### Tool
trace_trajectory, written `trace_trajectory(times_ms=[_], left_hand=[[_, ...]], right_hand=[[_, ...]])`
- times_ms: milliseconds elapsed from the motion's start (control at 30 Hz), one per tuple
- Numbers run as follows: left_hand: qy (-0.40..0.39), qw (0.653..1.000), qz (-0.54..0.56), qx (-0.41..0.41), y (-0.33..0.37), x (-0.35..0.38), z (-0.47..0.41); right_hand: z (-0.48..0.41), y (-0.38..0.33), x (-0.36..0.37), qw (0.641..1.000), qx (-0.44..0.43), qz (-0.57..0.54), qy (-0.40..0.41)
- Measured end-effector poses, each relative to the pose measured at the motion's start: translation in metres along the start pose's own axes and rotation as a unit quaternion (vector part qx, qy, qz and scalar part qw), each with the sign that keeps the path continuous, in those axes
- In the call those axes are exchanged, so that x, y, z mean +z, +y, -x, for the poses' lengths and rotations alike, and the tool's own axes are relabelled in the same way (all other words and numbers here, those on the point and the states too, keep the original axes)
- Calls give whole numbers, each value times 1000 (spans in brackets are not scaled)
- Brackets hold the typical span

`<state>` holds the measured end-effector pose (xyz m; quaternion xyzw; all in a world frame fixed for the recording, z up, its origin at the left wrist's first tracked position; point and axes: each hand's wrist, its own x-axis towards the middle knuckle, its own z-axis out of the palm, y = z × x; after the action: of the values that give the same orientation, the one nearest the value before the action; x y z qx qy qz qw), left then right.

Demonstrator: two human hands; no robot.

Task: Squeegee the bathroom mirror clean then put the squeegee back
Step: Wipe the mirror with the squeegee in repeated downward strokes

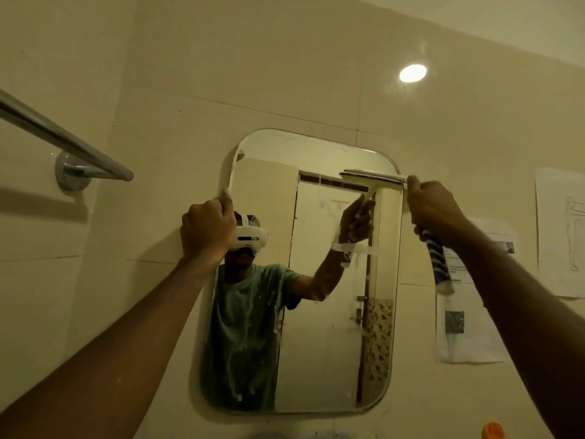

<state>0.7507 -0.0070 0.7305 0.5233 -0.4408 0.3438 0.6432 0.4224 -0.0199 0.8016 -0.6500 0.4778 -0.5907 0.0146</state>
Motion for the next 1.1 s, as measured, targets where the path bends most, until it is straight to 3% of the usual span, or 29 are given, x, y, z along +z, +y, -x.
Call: trace_trajectory(times_ms=[133, 233, 367, 467, 633, 767, 1100], left_hand=[[8, 1000, -15, 11, -4, 3, 2], [8, 1000, -7, 17, -6, 4, 4], [8, 1000, -8, 7, -7, 3, 12], [9, 1000, -16, -4, -5, 2, 14], [16, 999, -34, -19, -4, 4, 11], [15, 999, -37, -34, -5, 6, 10], [-9, 998, -40, -41, 0, 0, 8]], right_hand=[[18, 25, 19, 999, -28, 24, -15], [69, 70, 47, 999, -4, -32, -23], [125, 101, 59, 999, 15, -12, -42], [116, 89, 46, 998, 17, -13, -54], [24, 14, 21, 996, -71, -53, 13], [-14, -13, 20, 994, -86, -52, 39], [104, 71, 62, 998, -30, -12, -51]])
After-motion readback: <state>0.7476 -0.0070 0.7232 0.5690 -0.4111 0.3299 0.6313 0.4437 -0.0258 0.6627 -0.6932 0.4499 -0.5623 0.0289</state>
